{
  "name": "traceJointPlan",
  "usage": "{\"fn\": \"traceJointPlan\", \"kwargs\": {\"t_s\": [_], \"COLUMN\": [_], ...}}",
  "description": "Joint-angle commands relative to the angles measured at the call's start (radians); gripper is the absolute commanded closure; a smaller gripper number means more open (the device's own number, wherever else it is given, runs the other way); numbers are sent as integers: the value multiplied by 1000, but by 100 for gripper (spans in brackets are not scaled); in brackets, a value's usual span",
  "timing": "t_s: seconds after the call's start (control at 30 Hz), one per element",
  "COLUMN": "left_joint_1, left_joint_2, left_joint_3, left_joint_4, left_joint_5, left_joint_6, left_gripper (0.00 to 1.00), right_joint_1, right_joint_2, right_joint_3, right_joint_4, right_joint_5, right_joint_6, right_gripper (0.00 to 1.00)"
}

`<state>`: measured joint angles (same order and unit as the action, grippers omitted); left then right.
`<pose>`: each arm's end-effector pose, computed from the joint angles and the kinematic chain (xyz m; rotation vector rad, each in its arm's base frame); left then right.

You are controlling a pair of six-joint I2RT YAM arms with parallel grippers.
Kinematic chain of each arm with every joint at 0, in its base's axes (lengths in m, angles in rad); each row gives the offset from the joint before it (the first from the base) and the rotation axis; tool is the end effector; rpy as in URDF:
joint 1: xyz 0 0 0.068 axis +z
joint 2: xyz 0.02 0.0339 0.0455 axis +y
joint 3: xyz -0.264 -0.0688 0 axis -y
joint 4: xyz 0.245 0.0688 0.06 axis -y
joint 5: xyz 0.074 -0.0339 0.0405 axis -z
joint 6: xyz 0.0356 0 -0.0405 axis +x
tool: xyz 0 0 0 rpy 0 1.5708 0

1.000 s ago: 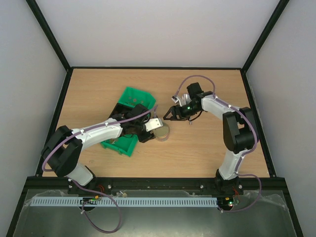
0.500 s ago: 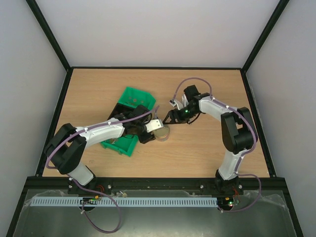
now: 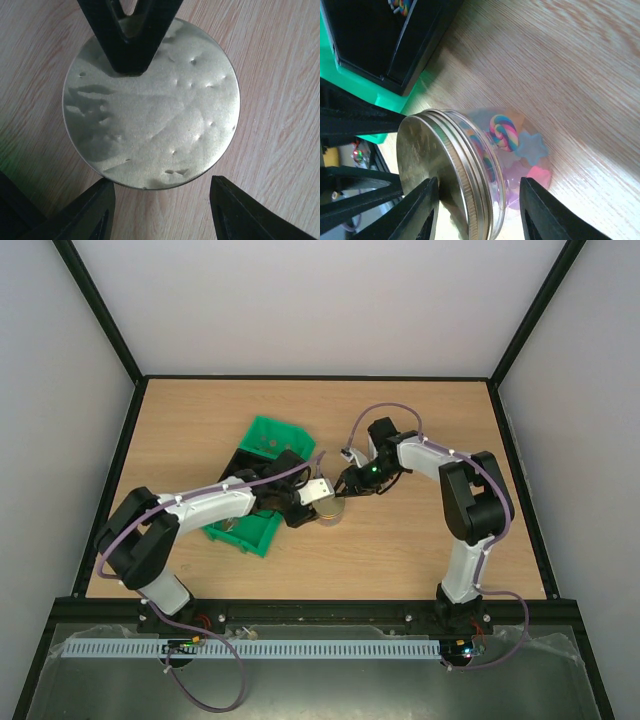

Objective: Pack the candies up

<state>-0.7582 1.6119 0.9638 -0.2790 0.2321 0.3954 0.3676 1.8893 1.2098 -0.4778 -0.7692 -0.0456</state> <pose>0.2322 -0.2312 0.1903 1.4533 2.0546 -0.4396 0.3373 0.1564 0.1658 -0.7602 2.5354 1.1424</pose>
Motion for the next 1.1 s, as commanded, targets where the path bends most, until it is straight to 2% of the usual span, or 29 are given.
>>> {"fn": "traceJointPlan", "kwargs": {"t_s": [0.0,0.13,0.3,0.4,0.5,0.63,0.77,1.07], "left_joint_1": [-1,9,48,51,50,46,29,30], "left_joint_2": [11,7,-72,-114,-90,-17,30,60], "left_joint_3": [30,32,27,38,83,149,162,11], "left_joint_4": [13,-3,-55,-64,-62,-46,-48,-46], "left_joint_5": [16,37,144,155,156,144,114,-17], "left_joint_6": [-6,-8,21,26,4,-34,-5,80], "left_gripper": [47,47,47,47,47,50,53,58], "right_joint_1": [4,4,3,4,4,4,5,14], "right_joint_2": [24,39,44,47,43,47,50,56], "right_joint_3": [0,7,7,9,10,9,0,-51], "right_joint_4": [-43,-47,-48,-51,-50,-47,-38,8], "right_joint_5": [-12,-12,-15,-24,-35,-44,-44,-71], "right_joint_6": [2,4,7,7,12,16,18,29], "right_gripper": [59,62,66,66,65,65,65,69]}}
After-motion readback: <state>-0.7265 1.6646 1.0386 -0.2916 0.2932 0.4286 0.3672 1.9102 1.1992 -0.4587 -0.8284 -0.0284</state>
